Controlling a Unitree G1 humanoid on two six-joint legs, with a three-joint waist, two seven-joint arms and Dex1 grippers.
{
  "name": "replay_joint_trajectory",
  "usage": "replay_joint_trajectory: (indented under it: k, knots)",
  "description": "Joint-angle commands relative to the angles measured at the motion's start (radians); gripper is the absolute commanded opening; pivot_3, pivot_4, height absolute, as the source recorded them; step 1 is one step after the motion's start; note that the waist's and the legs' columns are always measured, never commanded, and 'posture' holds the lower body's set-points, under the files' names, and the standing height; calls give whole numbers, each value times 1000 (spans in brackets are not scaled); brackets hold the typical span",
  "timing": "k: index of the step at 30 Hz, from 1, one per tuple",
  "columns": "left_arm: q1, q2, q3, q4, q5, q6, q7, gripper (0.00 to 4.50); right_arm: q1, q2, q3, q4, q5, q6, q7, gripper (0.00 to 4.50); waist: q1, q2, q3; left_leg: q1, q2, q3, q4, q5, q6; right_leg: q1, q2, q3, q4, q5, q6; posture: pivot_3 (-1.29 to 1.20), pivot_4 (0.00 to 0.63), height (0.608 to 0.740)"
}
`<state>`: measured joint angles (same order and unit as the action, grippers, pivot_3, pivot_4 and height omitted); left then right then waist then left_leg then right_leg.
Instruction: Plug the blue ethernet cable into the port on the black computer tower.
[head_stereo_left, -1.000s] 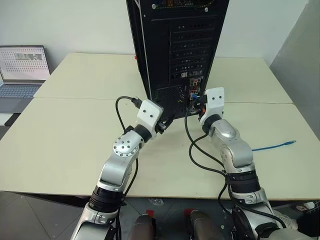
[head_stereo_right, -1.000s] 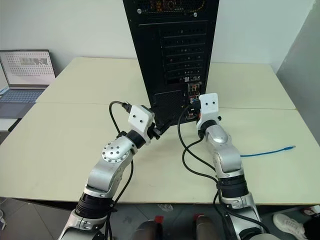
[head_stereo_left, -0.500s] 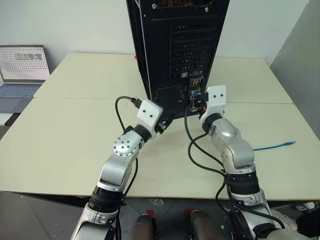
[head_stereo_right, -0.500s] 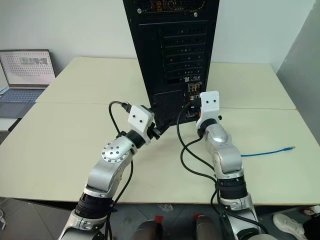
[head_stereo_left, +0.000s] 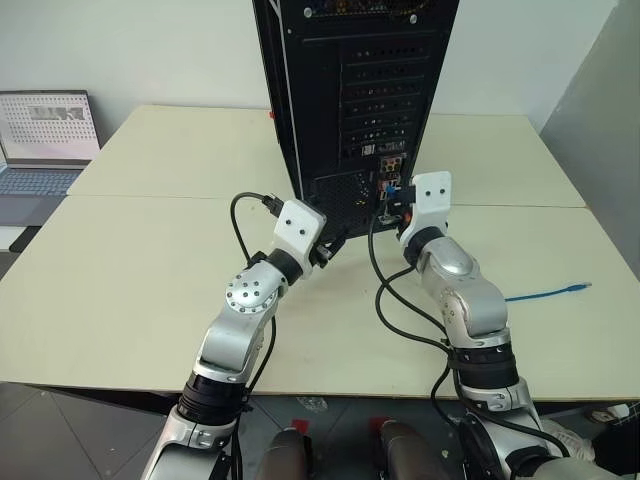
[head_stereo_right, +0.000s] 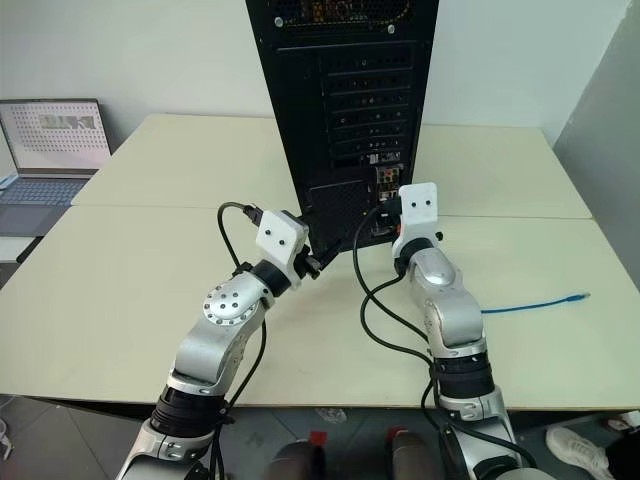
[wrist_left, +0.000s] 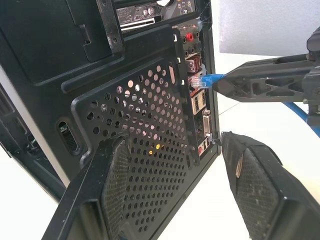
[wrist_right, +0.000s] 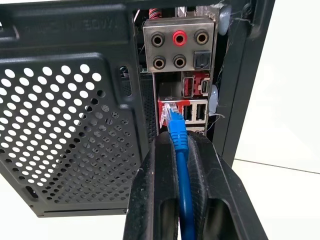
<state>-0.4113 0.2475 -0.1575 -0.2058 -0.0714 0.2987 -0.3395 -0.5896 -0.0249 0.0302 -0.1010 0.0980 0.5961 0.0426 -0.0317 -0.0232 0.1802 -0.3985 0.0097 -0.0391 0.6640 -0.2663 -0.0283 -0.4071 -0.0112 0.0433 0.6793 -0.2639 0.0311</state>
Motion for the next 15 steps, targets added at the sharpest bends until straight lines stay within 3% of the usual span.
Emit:
replay_joint_trajectory:
  k: [1,15]
  knots:
    - [-4,-5,9,-51,2,-8,-1,3008,-13,-4,0,-11,-8,-26,4,1,0,0,0,0,0,0,0,0,0,0,0,0,0,0,0,0,150,740]
    - [-5,-7,10,-47,4,-11,2,3008,-37,4,-19,9,-1,-42,-8,1,0,0,0,0,0,0,0,0,0,0,0,0,0,0,0,0,150,740]
